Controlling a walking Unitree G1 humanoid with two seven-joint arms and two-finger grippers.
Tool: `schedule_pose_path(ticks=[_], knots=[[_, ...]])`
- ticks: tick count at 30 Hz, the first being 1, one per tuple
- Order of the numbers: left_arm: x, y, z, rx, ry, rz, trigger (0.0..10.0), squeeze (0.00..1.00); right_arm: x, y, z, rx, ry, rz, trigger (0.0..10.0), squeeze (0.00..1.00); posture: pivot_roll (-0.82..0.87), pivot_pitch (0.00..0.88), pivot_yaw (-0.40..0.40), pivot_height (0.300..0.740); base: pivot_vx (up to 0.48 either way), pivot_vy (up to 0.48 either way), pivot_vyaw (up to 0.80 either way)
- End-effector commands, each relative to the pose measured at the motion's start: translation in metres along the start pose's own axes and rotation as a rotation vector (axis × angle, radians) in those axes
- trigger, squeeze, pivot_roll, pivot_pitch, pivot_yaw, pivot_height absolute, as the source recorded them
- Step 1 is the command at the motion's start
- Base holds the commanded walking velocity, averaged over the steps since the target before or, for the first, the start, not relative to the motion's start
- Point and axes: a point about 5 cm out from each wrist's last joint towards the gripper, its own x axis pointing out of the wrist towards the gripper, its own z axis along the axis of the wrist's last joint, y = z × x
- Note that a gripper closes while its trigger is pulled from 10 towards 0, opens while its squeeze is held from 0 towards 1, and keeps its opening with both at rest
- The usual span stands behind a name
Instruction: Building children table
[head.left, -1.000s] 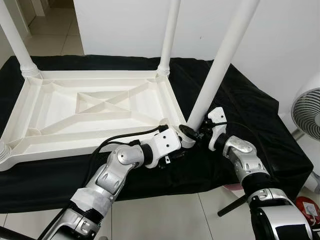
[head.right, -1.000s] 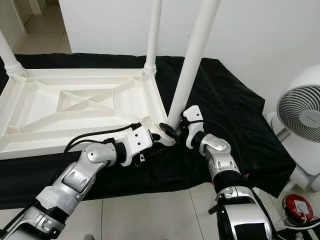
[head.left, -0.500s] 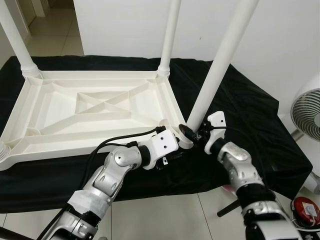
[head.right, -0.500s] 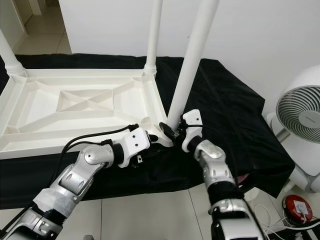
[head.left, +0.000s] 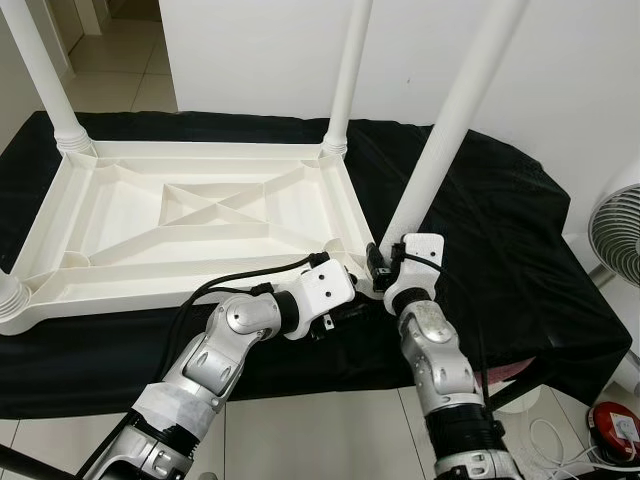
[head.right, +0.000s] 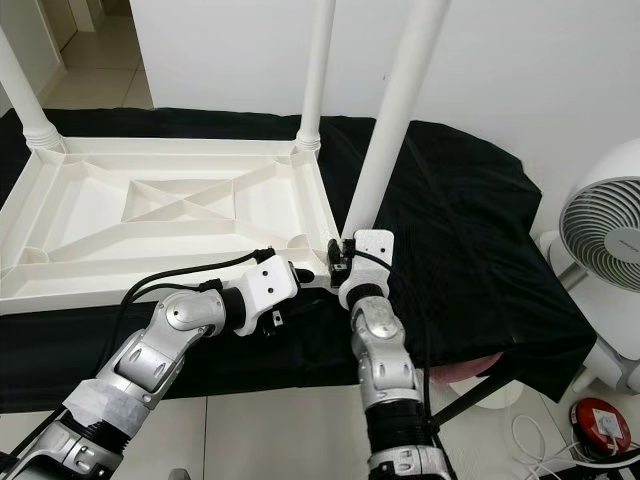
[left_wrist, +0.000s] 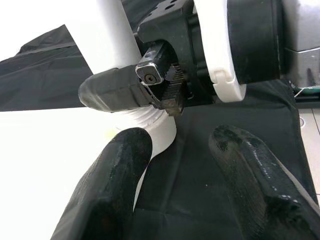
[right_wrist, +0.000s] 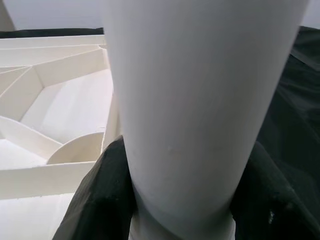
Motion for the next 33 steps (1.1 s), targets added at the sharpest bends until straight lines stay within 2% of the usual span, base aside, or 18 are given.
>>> schedule_pose_path(ticks=[1, 3, 6, 7, 13, 18, 19, 24, 28, 30, 33], knots=[[0.001, 0.001, 0.000, -0.006, 0.006, 0.032, 10.0, 0.00, -0.009, 0.002, -0.020, 0.014, 0.111, -0.033, 10.0, 0.00, -0.04, 0.000, -0.078, 0.740, 0.000, 0.000, 0.00], [0.001, 0.001, 0.000, -0.006, 0.006, 0.032, 10.0, 0.00, -0.010, 0.006, -0.017, 0.023, 0.108, -0.022, 10.0, 0.00, -0.04, 0.000, -0.077, 0.740, 0.000, 0.000, 0.00], [0.001, 0.000, 0.001, -0.005, 0.005, 0.030, 10.0, 0.00, -0.009, 0.003, -0.013, 0.025, 0.100, -0.044, 10.0, 0.00, -0.05, 0.000, -0.079, 0.740, 0.000, 0.000, 0.00], [0.002, 0.000, 0.001, -0.005, 0.005, 0.029, 10.0, 0.00, -0.009, 0.002, -0.011, 0.033, 0.092, -0.042, 10.0, 1.00, -0.05, 0.000, -0.079, 0.740, 0.000, 0.000, 0.00], [0.003, 0.000, 0.001, -0.001, 0.002, 0.028, 10.0, 0.00, -0.007, -0.004, -0.006, 0.019, 0.048, -0.014, 10.0, 1.00, -0.04, 0.000, -0.083, 0.740, 0.000, 0.000, 0.00], [0.003, 0.002, 0.002, 0.002, 0.001, 0.034, 10.0, 0.00, -0.002, -0.016, -0.006, -0.004, 0.053, 0.086, 10.0, 1.00, -0.04, 0.000, -0.086, 0.740, 0.000, 0.000, 0.00], [0.003, 0.002, 0.002, 0.002, 0.001, 0.034, 10.0, 0.00, 0.000, -0.019, -0.007, -0.019, 0.058, 0.125, 10.0, 0.00, -0.04, 0.000, -0.088, 0.740, 0.000, 0.000, 0.00], [0.004, 0.002, 0.002, 0.003, 0.000, 0.036, 10.0, 0.00, 0.005, -0.027, -0.007, -0.060, 0.074, 0.256, 10.0, 0.00, -0.04, 0.000, -0.091, 0.740, 0.000, 0.000, 0.00], [0.004, 0.002, 0.003, 0.003, -0.001, 0.039, 10.0, 0.00, 0.010, -0.030, -0.003, -0.165, 0.049, 0.398, 10.0, 0.00, -0.04, 0.000, -0.091, 0.740, 0.000, 0.000, 0.00], [0.004, 0.003, 0.003, 0.005, -0.003, 0.038, 10.0, 0.00, 0.014, -0.027, -0.001, -0.207, 0.036, 0.479, 10.0, 0.00, -0.03, 0.000, -0.089, 0.740, 0.000, 0.000, 0.00], [0.005, 0.003, 0.004, 0.006, -0.004, 0.038, 10.0, 0.00, 0.018, -0.024, 0.000, -0.230, 0.028, 0.533, 10.0, 0.00, -0.03, 0.000, -0.087, 0.740, 0.000, 0.000, 0.00]])
